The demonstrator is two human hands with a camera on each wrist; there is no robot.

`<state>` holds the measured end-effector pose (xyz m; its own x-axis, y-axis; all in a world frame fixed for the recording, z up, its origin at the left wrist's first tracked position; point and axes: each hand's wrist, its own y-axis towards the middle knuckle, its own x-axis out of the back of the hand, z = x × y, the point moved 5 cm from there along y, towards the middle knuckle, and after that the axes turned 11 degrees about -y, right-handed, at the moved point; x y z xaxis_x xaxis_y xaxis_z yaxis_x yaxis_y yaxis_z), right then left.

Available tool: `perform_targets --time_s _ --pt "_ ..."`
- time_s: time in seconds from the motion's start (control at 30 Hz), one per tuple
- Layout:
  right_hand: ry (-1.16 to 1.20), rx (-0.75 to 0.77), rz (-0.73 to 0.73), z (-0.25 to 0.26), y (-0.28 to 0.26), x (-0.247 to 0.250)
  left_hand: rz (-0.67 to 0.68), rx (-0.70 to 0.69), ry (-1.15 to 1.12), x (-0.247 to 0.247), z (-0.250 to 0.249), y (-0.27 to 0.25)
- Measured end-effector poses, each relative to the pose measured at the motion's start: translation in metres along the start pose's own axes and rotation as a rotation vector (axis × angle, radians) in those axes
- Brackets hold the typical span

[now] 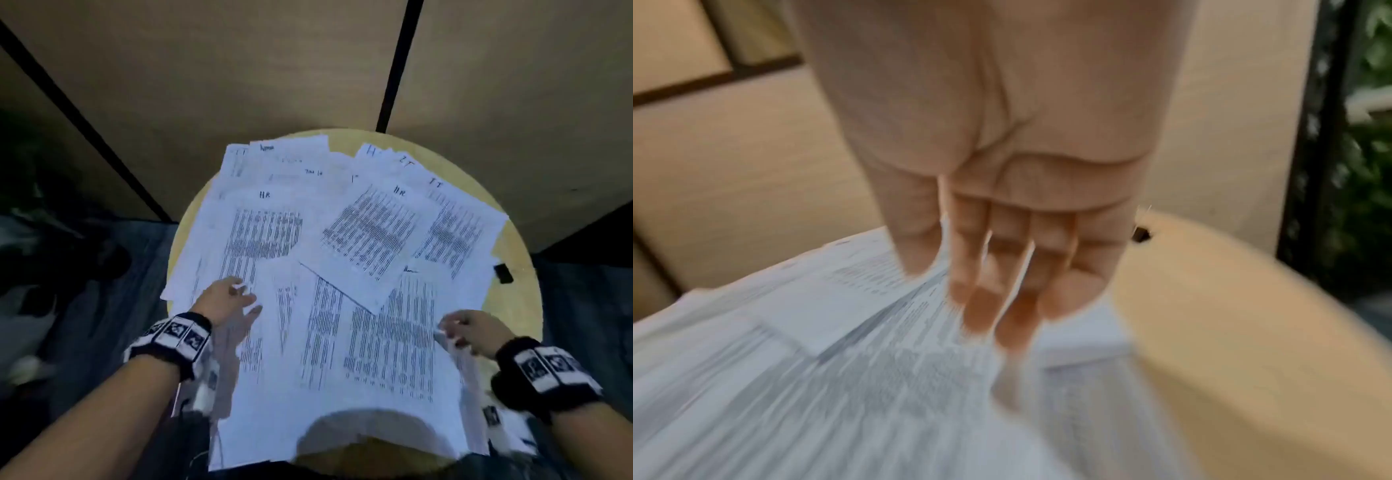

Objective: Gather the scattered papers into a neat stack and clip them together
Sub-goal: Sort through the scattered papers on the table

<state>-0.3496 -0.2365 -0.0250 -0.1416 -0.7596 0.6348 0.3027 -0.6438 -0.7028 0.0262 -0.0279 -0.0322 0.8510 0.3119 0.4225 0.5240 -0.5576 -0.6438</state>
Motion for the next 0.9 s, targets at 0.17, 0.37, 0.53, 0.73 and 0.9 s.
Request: perform_targets --time_s 0.17,0.37,0.53,0.73,0.9 --pt "0.375 -0.209 -0.027 0.055 0.069 -0.017 -0.043 0.119 -0.177 -0.041 -0.009 0.016" --pt "0.377 -0.236 -0.213 0.115 0.115 -0.049 -0.04 0.135 -0.18 -0.067 -0.022 0.031" --pt "0.336 -0.072 -0.227 0.106 0.094 -0.06 -0.091 0.041 -0.19 -0.07 -0.031 0.037" --pt "-0.079 -0.102 -0.027 0.042 0.044 -0.062 -0.307 0.034 -0.349 -0.036 -0.03 0.041" --pt "-0.153 -0.319 -0.246 0.021 0.035 -0.044 -0.125 0.13 -0.409 -0.047 -0.029 0.043"
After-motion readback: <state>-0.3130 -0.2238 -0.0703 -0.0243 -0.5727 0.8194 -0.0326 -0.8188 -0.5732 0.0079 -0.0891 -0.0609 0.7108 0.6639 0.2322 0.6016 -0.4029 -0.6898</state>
